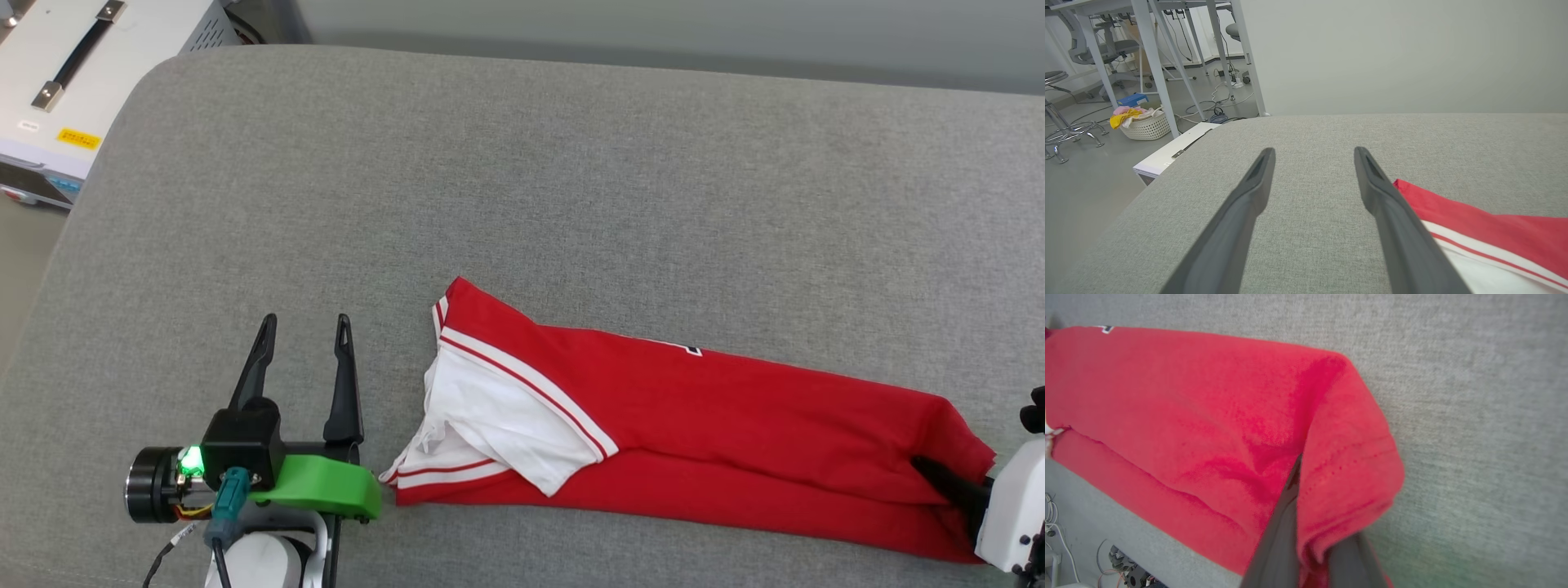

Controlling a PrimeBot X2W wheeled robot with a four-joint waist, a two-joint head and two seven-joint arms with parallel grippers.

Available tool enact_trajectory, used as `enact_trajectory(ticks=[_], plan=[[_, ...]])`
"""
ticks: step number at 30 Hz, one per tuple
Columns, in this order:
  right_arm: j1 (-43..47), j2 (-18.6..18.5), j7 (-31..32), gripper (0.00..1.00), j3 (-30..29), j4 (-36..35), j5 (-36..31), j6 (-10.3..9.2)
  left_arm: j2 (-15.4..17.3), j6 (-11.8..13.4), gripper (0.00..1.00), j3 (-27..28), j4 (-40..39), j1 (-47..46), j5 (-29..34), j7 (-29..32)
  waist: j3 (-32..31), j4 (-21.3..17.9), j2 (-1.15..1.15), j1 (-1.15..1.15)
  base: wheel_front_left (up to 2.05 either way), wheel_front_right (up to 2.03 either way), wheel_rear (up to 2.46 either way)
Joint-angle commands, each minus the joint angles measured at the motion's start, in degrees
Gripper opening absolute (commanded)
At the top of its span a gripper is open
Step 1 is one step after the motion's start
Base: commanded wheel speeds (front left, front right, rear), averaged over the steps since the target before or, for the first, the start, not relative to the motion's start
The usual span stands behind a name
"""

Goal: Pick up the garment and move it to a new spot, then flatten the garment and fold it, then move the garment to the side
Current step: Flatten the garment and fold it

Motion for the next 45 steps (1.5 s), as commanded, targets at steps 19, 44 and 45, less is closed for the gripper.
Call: enact_trajectory(ticks=[19,44,45], plan=[[3.7,-8.0,-0.8,0.0,-5.1,3.1,4.1,0.36,-5.2,-6.4,1.0,5.7,1.6,5.0,6.9,-0.3,-4.8,-1.2,0.0,0.0,0.0,0.0,0.0],[-12.0,6.3,10.6,0.0,5.6,-16.7,1.7,0.36,-8.6,-9.8,1.0,5.9,2.6,1.3,9.6,-0.3,-0.7,2.0,0.0,0.0,0.0,0.0,0.0],[-13.4,7.4,11.1,0.0,7.1,-15.9,1.1,0.36,-8.7,-9.8,1.0,5.8,2.6,1.0,9.7,-0.3,-0.4,2.3,0.0,0.0,0.0,0.0,0.0]])
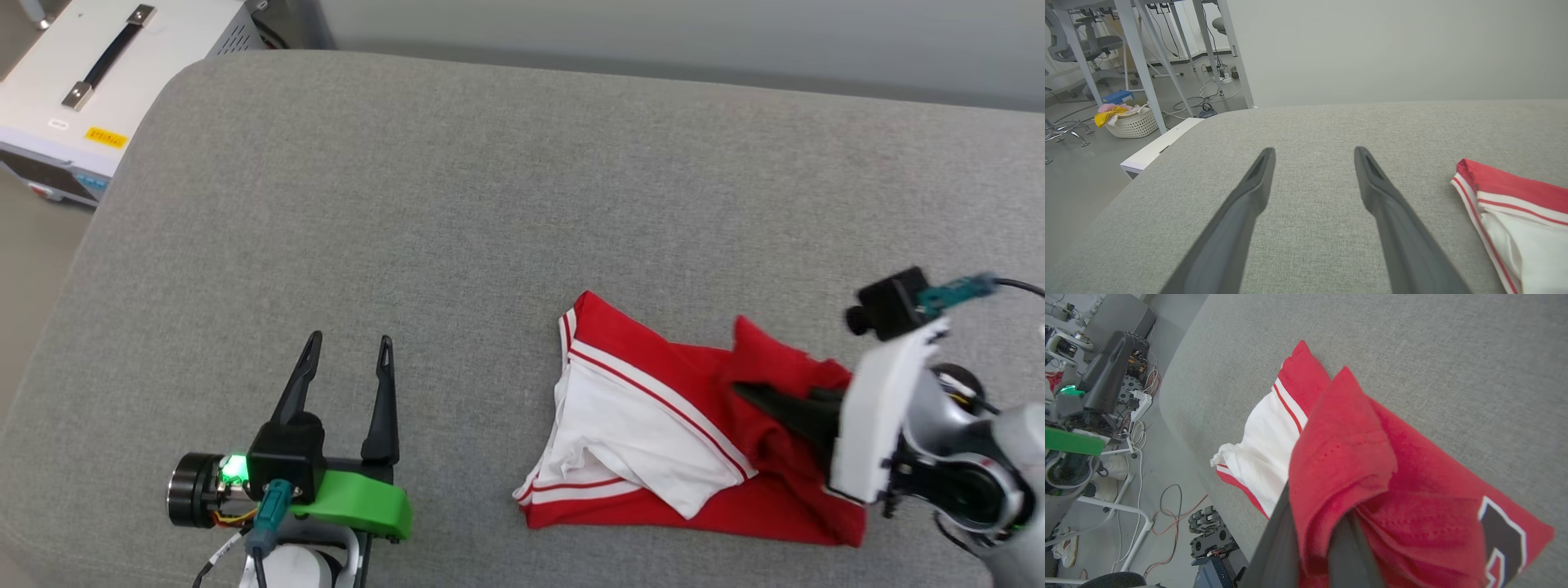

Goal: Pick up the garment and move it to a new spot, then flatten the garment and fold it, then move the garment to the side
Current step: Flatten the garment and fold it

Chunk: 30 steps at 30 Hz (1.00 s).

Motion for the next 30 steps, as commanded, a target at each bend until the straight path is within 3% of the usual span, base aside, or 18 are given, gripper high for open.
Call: enact_trajectory(ticks=[1,10,20,21,22,23,30], plan=[[-2.2,1.2,0.6,0.0,1.6,1.0,-1.0,-0.03,-0.4,-0.4,1.0,-0.1,0.1,-1.4,0.4,-0.3,1.0,0.9,0.0,0.0,0.0,0.0,0.0],[-11.1,8.8,-1.7,0.0,10.8,11.7,-7.7,-0.03,-1.4,-0.7,1.0,-0.7,0.5,-3.1,0.6,-0.3,3.3,2.6,0.0,0.0,0.0,0.0,0.0],[-13.6,11.4,-7.2,0.02,18.8,23.5,-13.1,-0.03,-1.9,-0.3,1.0,-0.6,1.0,-3.4,0.7,-0.3,3.7,2.5,0.0,0.0,0.0,0.0,0.0],[-13.9,11.3,-8.4,0.36,19.3,23.5,-13.3,-0.03,-1.9,-0.3,1.0,-0.5,1.2,-3.3,0.7,-0.3,3.3,2.3,0.0,0.0,0.0,0.0,0.0],[-14.0,11.2,-9.6,0.87,19.7,23.3,-13.3,-0.03,-1.9,-0.3,1.0,-0.4,1.3,-3.1,0.8,-0.3,2.9,2.1,0.0,0.0,0.0,0.0,0.0],[-14.1,10.8,-10.8,1.0,20.0,22.9,-13.5,-0.03,-1.9,-0.3,1.0,-0.3,1.5,-3.0,0.9,-0.3,2.6,1.9,0.0,0.0,0.0,0.0,0.0],[-13.0,6.1,-21.2,1.0,17.8,15.8,-15.9,-0.03,-1.8,-0.4,1.0,0.3,1.9,-1.4,1.2,-0.3,-0.7,-0.1,0.0,0.0,0.0,0.0,0.0]])
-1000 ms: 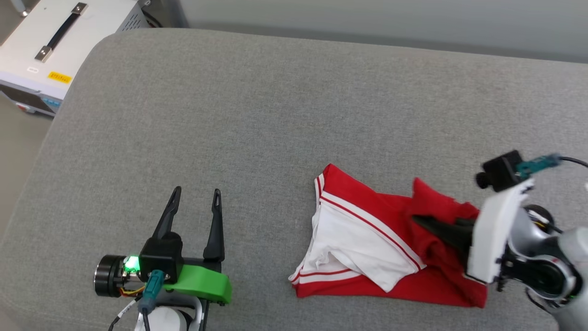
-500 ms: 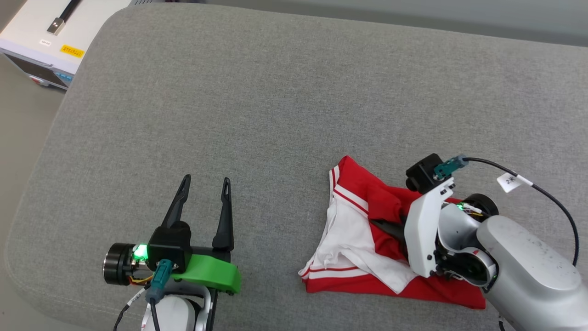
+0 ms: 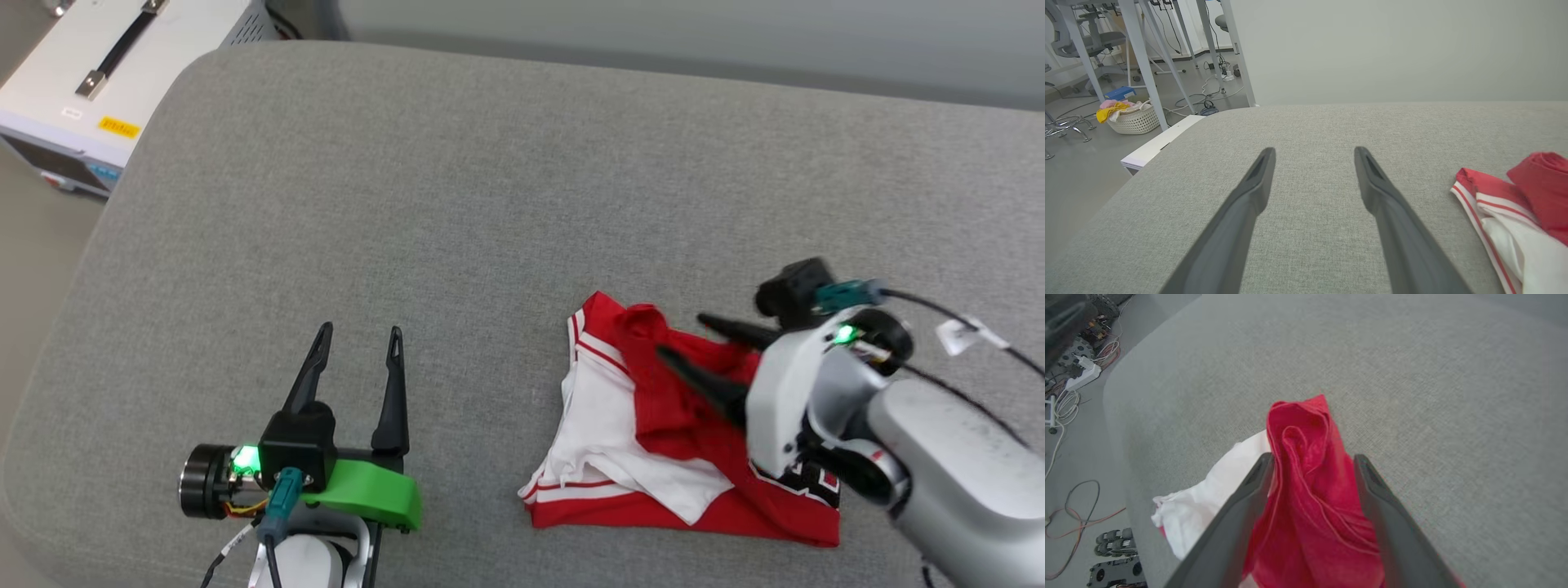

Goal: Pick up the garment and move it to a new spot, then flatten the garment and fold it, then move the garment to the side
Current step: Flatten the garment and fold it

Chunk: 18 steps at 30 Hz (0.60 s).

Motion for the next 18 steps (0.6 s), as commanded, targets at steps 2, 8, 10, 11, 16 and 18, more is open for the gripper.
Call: enact_trajectory(ticks=[2,8,10,11,16,18], plan=[[1.8,-2.0,-3.2,1.0,-2.9,-2.5,-1.6,-0.04,0.0,0.1,1.0,0.5,0.0,1.2,0.5,-0.3,-2.2,-2.1,0.0,0.0,0.0,0.0,0.0],[6.3,-3.2,-12.5,1.0,-15.8,-5.3,-11.1,-0.04,0.4,0.1,1.0,1.3,-0.7,3.2,0.6,-0.3,-4.2,-4.7,0.0,0.0,0.0,0.0,0.0],[8.7,-2.0,-15.3,1.0,-20.6,-6.0,-15.2,-0.04,0.5,0.1,1.0,1.4,-0.8,3.6,0.7,-0.3,-4.7,-5.5,0.0,0.0,0.0,0.0,0.0],[10.1,-1.1,-16.8,1.0,-23.4,-6.5,-17.6,-0.04,0.6,0.0,1.0,1.4,-0.9,3.8,0.7,-0.3,-4.9,-5.9,0.0,0.0,0.0,0.0,0.0],[16.8,4.4,-22.3,1.0,-35.1,-8.9,-27.6,-0.04,0.8,-0.1,1.0,1.5,-1.4,4.5,1.0,-0.3,-5.9,-7.4,0.0,0.0,0.0,0.0,0.0],[19.5,6.8,-23.9,1.0,-38.6,-10.0,-30.6,-0.04,0.8,-0.1,1.0,1.4,-1.6,4.8,1.1,-0.3,-6.3,-7.9,0.0,0.0,0.0,0.0,0.0]])
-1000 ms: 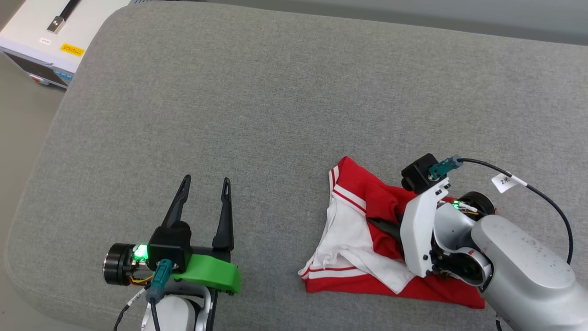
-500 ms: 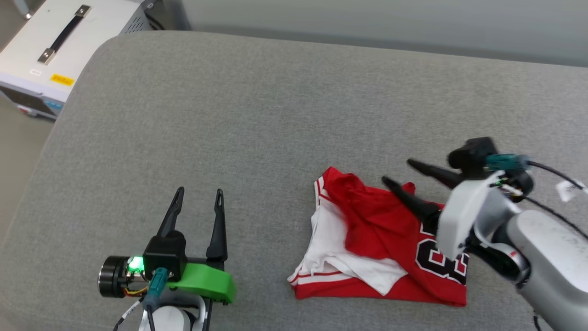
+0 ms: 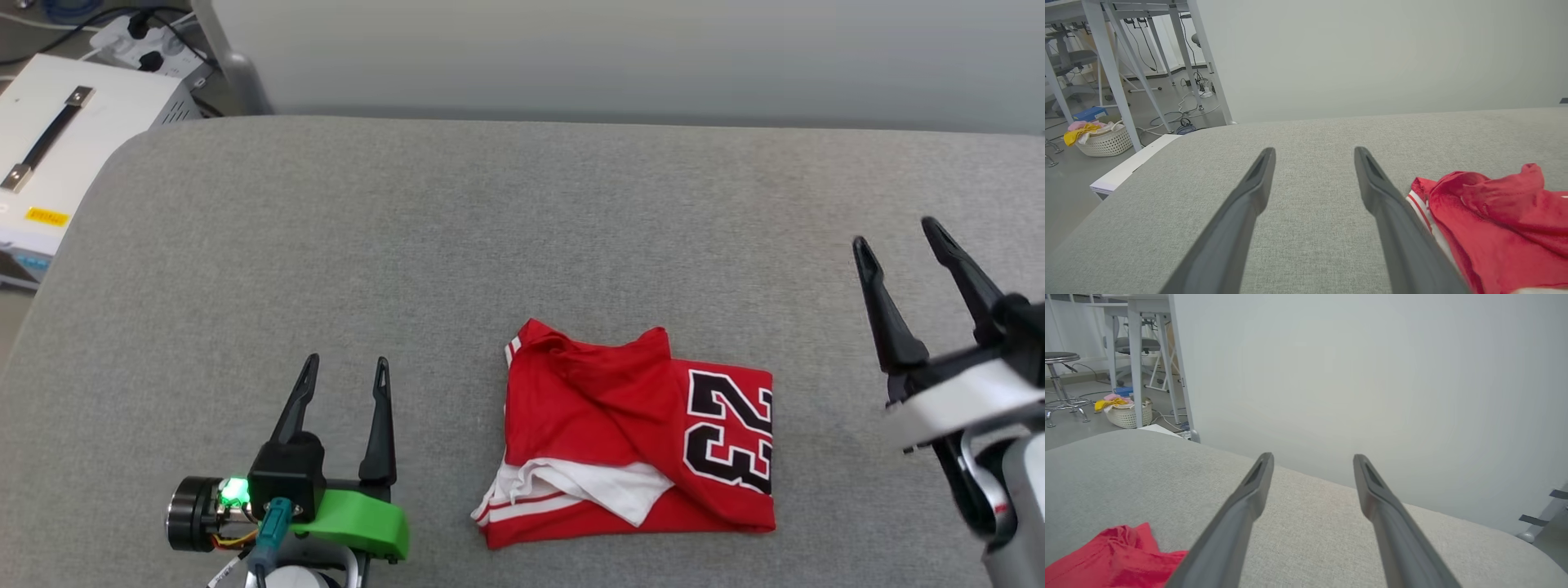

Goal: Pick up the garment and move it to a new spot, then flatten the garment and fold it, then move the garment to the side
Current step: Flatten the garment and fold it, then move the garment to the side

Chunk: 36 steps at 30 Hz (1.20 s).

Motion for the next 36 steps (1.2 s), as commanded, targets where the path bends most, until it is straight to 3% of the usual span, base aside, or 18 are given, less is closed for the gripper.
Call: enact_trajectory(ticks=[1,7,13,18,29,36], plan=[[2.3,1.7,-1.1,1.0,-1.8,-0.9,-2.1,-0.04,0.4,-0.1,1.0,0.0,-0.3,1.0,0.6,-0.3,-1.0,-1.1,0.0,0.0,0.0,0.0,0.0],[9.7,7.5,-3.6,1.0,-7.3,-4.1,-8.4,-0.04,0.6,0.0,1.0,0.0,-0.6,2.2,0.6,-0.3,-2.3,-2.0,0.0,0.0,0.0,0.0,0.0],[15.9,12.5,-4.2,1.0,-9.1,-6.0,-11.8,-0.04,0.8,0.0,1.0,0.4,-1.0,3.6,0.2,-0.3,-3.3,-2.4,0.0,0.0,0.0,0.0,0.0],[18.8,14.6,-4.3,1.0,-9.9,-7.1,-12.6,-0.04,1.0,-0.1,1.0,0.3,-1.3,4.4,0.3,-0.3,-3.5,-2.1,0.0,0.0,0.0,0.0,0.0],[19.5,15.1,-4.3,1.0,-10.4,-8.0,-13.4,-0.04,1.1,-0.2,1.0,0.2,-1.1,4.4,0.3,-0.3,-3.6,-1.6,0.0,0.0,0.0,0.0,0.0],[13.1,10.6,-4.0,1.0,-12.8,-8.5,-9.8,-0.04,1.2,-0.5,1.0,-0.2,-0.8,3.6,0.3,-0.3,-3.0,-0.8,0.0,0.0,0.0,0.0,0.0]])
